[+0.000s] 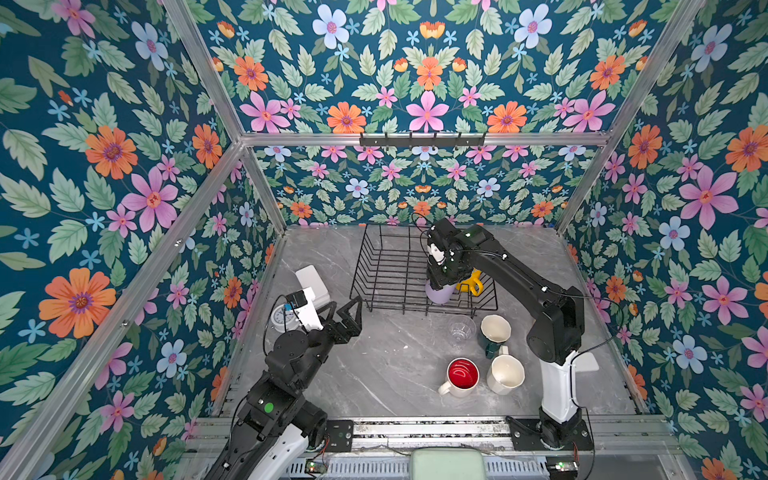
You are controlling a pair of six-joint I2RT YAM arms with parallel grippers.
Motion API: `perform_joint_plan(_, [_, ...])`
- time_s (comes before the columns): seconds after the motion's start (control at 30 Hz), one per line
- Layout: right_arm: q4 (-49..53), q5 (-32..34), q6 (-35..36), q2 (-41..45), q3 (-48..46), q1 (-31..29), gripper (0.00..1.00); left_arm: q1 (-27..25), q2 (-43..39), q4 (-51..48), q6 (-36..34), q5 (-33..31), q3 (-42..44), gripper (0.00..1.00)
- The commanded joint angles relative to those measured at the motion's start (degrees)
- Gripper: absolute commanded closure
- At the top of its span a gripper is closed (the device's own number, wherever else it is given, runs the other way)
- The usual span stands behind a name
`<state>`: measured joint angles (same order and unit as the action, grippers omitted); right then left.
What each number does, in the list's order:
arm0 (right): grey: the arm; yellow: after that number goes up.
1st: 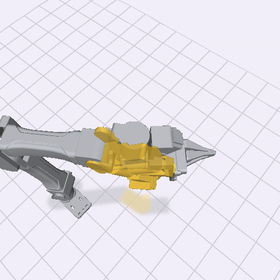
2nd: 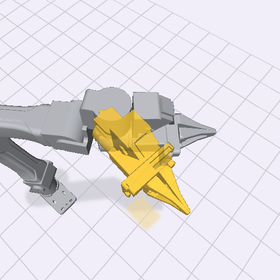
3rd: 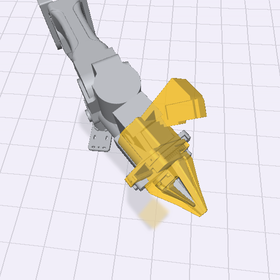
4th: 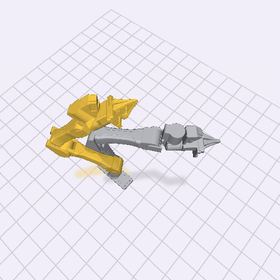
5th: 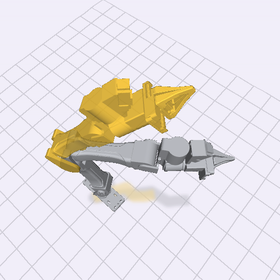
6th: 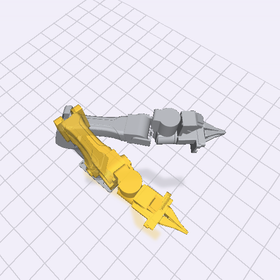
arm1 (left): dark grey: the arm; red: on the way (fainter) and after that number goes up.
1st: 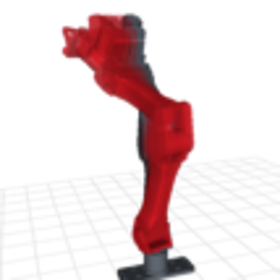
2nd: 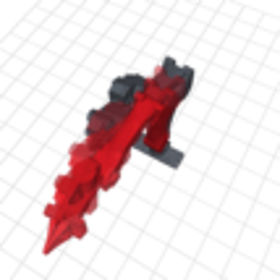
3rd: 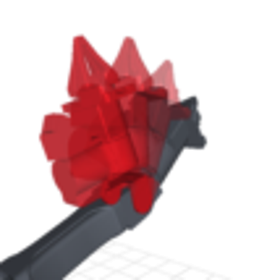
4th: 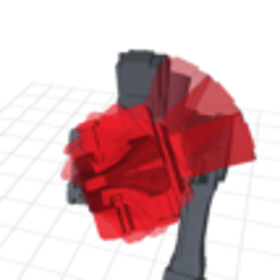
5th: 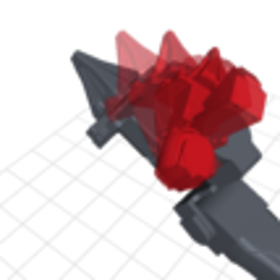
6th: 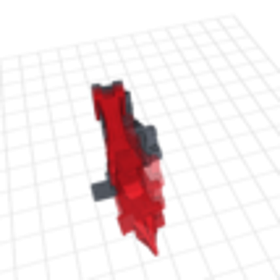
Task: Load the cups into the dish rack
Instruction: 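Lower the lavender cup upside down into the rack beside the black mug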
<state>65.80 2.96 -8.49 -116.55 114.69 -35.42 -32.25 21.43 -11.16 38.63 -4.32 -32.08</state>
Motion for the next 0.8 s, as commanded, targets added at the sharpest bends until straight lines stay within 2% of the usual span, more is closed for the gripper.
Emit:
perform_joint_plan(0.0, [0.4,1.1,0.4,-0.7,0.0,-0.3,1.0,0.1,-0.2,-0.4,-0.6,-0.5,-0.4,0.0])
perform_joint_plan(0.67, [-1.7,0.2,-0.6,-5.8,-1.4,-0.7,1.0,0.1,-1.6,-2.3,-0.8,-1.5,-0.4,0.0])
perform_joint_plan(0.77, [-1.7,0.2,-0.8,-6.3,-1.7,-0.8,0.92,0.1,-1.7,-2.5,-0.8,-1.6,-0.5,0.0])
